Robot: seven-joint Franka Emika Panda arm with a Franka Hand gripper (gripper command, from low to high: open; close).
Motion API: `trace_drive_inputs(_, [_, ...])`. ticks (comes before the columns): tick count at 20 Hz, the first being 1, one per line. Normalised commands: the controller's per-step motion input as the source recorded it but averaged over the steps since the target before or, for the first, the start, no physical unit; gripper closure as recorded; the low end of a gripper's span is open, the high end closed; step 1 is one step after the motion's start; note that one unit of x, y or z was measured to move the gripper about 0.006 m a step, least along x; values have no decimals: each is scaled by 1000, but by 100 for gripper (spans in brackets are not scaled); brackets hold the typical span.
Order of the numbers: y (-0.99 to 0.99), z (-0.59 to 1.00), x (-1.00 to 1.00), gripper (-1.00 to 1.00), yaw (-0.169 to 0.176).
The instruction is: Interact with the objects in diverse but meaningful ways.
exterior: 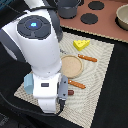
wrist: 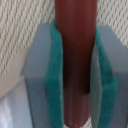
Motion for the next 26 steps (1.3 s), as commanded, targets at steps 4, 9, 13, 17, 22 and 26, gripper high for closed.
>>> trace_drive_inputs(4, [93, 1000, -314, 100, -1])
trace_drive_inputs(9, [299, 743, -488, 100, 0])
trace_drive_inputs(13, [450, 469, -601, 100, 0])
trace_drive_inputs(17, [588, 277, -706, 100, 0])
trace_drive_inputs(22, [697, 41, -588, 100, 0])
trace_drive_inputs(26, [796, 0, -446, 100, 0])
